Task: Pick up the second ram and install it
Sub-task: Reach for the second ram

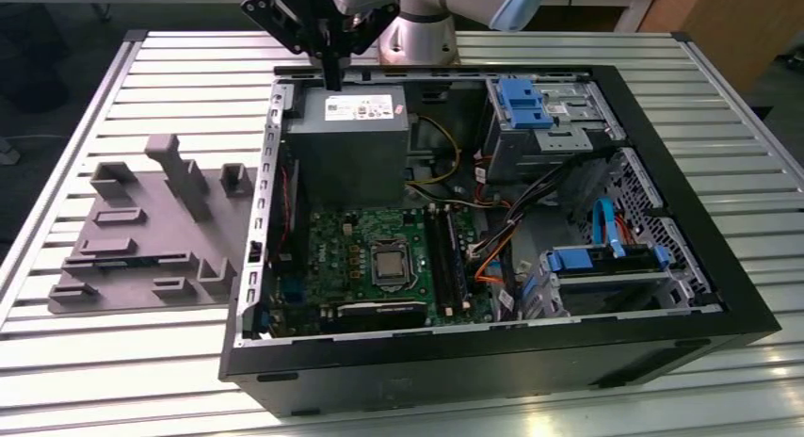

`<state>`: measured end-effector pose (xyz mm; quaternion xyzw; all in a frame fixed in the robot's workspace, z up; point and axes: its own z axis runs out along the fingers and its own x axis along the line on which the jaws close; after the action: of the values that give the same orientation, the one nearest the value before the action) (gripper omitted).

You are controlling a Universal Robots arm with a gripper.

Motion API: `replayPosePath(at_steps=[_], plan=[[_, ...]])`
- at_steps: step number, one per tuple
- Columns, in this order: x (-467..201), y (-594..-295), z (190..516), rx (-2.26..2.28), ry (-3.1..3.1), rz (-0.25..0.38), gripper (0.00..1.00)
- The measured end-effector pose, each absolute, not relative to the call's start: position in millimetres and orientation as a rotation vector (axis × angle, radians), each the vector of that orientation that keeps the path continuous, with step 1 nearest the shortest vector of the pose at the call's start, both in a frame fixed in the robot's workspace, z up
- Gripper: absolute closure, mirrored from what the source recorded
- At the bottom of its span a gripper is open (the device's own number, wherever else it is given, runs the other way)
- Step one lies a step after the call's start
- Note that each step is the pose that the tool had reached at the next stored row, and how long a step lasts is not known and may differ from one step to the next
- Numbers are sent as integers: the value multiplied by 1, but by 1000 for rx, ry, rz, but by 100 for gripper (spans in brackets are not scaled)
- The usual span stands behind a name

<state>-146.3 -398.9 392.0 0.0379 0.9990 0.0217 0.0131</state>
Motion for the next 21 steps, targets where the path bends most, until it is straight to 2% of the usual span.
replayPosePath(at_steps=[21], plan=[[-152,-399,392,118,3112,68,89]])
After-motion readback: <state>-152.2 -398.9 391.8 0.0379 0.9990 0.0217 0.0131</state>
